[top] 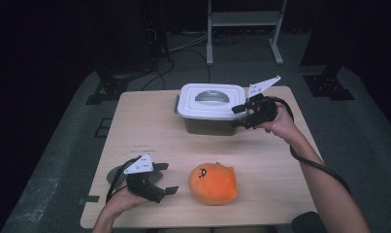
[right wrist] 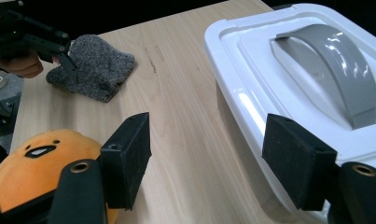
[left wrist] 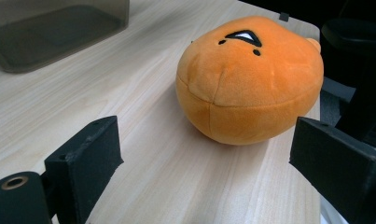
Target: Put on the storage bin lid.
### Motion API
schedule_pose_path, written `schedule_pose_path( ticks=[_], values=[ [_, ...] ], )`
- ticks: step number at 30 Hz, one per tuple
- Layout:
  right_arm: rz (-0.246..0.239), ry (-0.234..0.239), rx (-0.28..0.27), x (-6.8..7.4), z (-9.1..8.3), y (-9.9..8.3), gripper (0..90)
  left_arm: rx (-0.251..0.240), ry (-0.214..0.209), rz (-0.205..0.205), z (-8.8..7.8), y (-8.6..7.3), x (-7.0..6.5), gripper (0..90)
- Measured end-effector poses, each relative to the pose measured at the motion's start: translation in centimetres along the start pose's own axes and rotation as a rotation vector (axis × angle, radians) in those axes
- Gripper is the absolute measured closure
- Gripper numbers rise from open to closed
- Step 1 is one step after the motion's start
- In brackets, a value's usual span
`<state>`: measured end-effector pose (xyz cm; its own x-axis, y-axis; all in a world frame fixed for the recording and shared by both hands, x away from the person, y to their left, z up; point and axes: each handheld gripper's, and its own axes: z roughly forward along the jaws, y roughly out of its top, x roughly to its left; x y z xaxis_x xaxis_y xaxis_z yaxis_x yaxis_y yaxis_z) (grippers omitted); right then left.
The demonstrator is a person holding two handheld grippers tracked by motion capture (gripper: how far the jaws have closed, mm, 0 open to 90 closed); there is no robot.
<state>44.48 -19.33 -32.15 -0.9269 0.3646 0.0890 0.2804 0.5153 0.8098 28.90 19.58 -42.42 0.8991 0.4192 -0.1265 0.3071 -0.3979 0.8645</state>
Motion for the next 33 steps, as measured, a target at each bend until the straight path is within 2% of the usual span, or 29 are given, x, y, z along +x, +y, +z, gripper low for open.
schedule_pose_path(
  ticks=[11, 33],
  values=[
    [-0.008, 0.001, 0.01, -1.2, 0.8, 1.8, 30.9, -0.016, 0.003, -0.006, -0.2, -0.1, 0.2, 8.1],
    [-0.026, 0.011, 0.03, -3.4, 2.9, 4.2, 30.9, -0.018, 0.0, -0.017, -0.1, -0.4, 0.7, 8.1]
  ],
)
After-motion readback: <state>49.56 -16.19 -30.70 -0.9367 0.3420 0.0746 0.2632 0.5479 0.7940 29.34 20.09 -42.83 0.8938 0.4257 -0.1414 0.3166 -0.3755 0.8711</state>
